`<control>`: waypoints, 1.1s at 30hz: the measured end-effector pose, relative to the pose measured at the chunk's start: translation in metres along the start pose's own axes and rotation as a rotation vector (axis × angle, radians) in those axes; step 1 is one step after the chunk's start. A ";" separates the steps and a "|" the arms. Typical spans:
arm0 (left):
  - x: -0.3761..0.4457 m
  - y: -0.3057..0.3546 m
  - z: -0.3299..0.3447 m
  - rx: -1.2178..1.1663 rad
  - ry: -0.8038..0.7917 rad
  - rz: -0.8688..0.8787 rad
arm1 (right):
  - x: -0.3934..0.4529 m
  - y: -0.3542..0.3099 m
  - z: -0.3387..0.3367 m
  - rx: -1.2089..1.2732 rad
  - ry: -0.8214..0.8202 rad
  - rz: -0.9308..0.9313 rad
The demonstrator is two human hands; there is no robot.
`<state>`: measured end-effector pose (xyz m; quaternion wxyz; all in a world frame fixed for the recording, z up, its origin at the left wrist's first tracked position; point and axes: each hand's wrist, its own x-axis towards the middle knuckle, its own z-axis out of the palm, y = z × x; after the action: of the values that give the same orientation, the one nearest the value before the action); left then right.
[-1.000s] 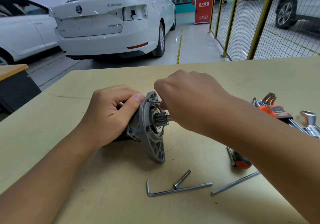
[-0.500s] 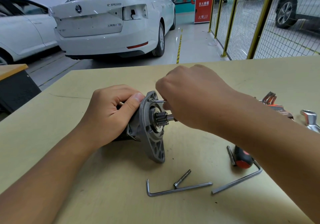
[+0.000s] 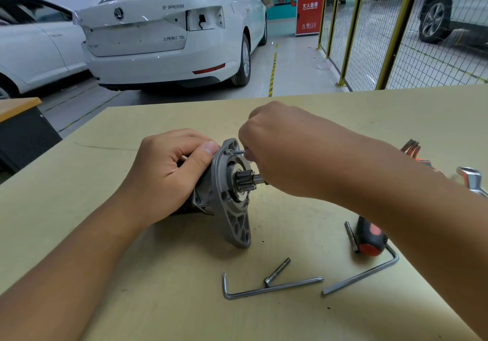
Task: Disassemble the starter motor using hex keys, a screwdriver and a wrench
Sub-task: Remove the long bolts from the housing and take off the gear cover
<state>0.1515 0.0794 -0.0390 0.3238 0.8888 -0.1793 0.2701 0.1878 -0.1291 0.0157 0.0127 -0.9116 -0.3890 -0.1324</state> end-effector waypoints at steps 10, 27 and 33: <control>0.000 0.002 -0.001 0.006 0.007 0.010 | -0.002 -0.003 -0.001 -0.079 0.070 0.047; 0.002 0.007 -0.002 -0.010 -0.033 -0.026 | -0.003 -0.005 0.001 -0.052 0.111 0.126; 0.001 0.006 -0.003 -0.042 0.035 -0.052 | -0.002 -0.004 0.000 -0.059 0.110 0.134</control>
<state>0.1478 0.0769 -0.0336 0.3525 0.8813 -0.1559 0.2733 0.1839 -0.1276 0.0153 0.0159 -0.9268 -0.3220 -0.1924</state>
